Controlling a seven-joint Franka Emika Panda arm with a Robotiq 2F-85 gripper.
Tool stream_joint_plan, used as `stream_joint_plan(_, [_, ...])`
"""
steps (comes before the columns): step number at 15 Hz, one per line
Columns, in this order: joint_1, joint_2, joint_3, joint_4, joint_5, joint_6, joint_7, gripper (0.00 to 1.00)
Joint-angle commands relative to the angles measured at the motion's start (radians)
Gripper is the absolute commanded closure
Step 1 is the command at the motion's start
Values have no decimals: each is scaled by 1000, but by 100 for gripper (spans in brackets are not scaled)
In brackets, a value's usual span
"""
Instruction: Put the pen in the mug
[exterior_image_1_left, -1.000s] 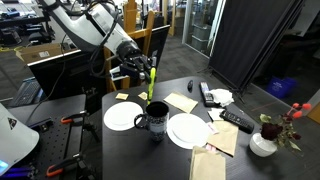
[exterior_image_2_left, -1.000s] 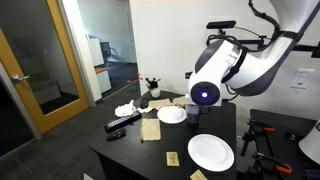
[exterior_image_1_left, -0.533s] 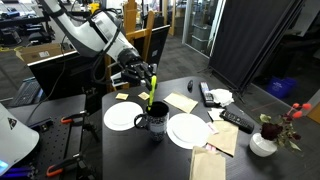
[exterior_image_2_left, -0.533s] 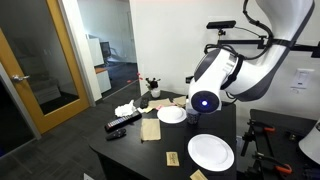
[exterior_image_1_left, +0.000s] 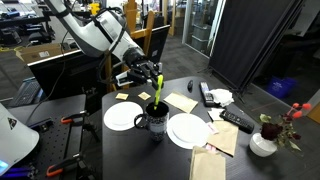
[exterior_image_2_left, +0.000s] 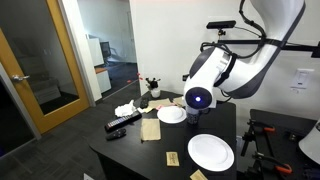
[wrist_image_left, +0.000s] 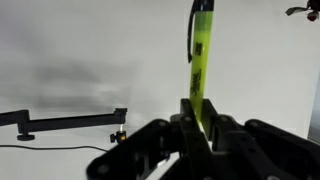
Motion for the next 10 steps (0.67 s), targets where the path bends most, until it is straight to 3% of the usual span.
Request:
stream_joint_plan(1, [-9,40,-8,37,-21,23,-1,97])
stream_joint_plan(10, [-5,133,-5,82,-10,21,0,97])
